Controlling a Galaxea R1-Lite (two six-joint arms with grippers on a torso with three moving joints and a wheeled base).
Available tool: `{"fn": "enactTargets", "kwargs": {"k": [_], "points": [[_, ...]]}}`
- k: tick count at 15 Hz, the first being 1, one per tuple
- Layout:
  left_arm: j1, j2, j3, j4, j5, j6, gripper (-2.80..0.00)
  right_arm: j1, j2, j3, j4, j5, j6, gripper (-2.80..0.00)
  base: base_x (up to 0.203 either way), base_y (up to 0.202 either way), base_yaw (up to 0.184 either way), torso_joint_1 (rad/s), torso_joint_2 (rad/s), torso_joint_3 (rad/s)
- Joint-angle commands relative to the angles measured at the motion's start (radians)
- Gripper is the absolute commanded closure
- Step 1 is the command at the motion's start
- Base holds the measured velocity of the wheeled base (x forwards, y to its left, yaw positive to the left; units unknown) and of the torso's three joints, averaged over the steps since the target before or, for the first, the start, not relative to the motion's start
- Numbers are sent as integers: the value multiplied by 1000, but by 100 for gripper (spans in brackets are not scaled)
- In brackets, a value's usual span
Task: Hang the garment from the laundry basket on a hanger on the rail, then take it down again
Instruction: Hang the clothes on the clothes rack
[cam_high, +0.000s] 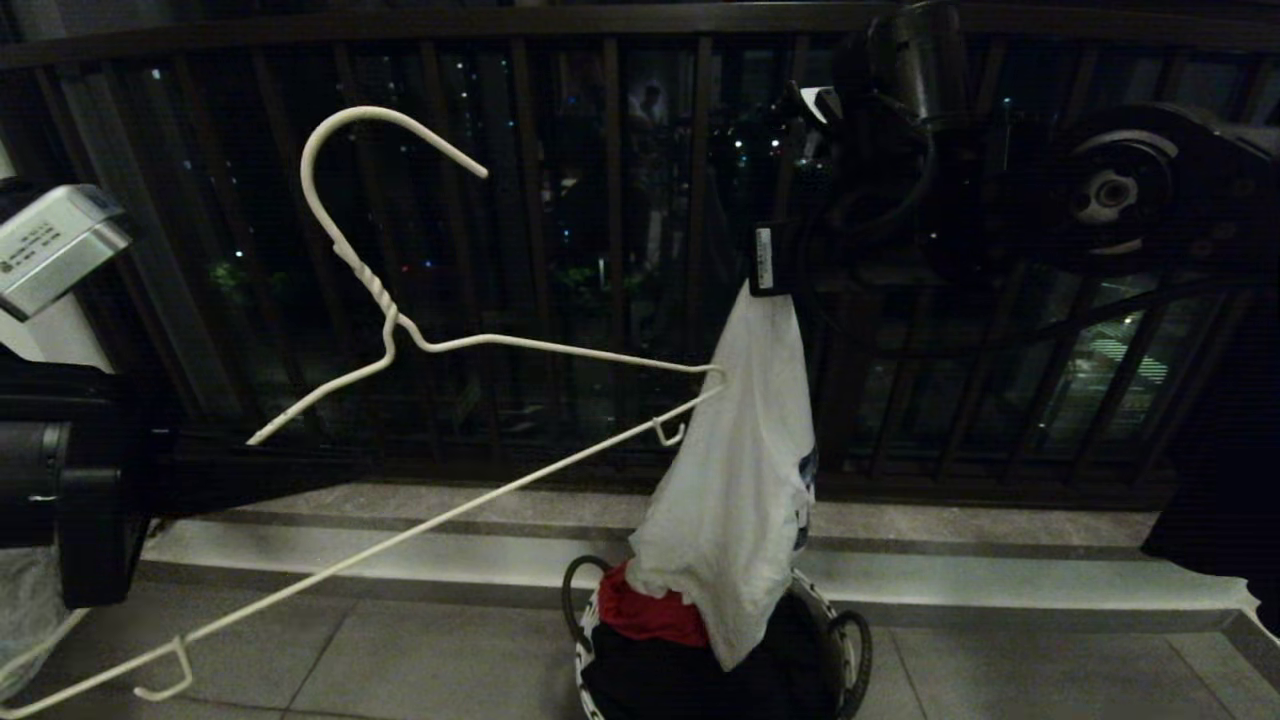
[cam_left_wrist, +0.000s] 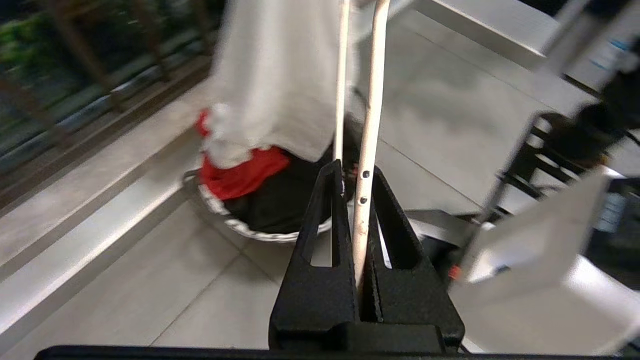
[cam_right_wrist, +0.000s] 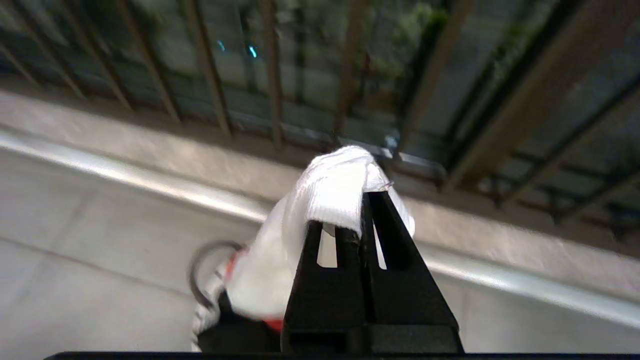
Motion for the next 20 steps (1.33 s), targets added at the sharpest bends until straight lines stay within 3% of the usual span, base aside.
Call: {"fn": "enactTargets", "kwargs": {"k": [1, 5, 9, 11, 13, 16, 18, 20], "points": [[-70, 4, 18, 2, -4, 2, 0, 8, -5, -4, -25, -3, 2, 0, 0, 0, 0, 0, 0, 0], [-170, 82, 30, 0, 27, -21, 0, 41, -12, -4, -47, -3, 58, 0, 0, 0, 0, 0, 0, 0], [-211, 149, 42, -89, 71, -116, 0, 69, -27, -4, -65, -1, 98, 0, 0, 0, 0, 0, 0, 0], [-235, 178, 61, -145, 160, -140, 0, 74, -33, -4, -83, -3, 108, 0, 0, 0, 0, 0, 0, 0], [-261, 201, 84, -203, 299, -148, 0, 74, -35, -4, -83, -6, 108, 0, 0, 0, 0, 0, 0, 0], [-262, 205, 91, -215, 447, -140, 0, 71, -50, -2, -82, -7, 108, 0, 0, 0, 0, 0, 0, 0], [-260, 188, 90, -215, 495, -139, 0, 71, -59, -2, -80, -9, 108, 0, 0, 0, 0, 0, 0, 0], [-255, 152, 93, -215, 497, -132, 0, 68, -59, 2, -75, -10, 108, 0, 0, 0, 0, 0, 0, 0]]}}
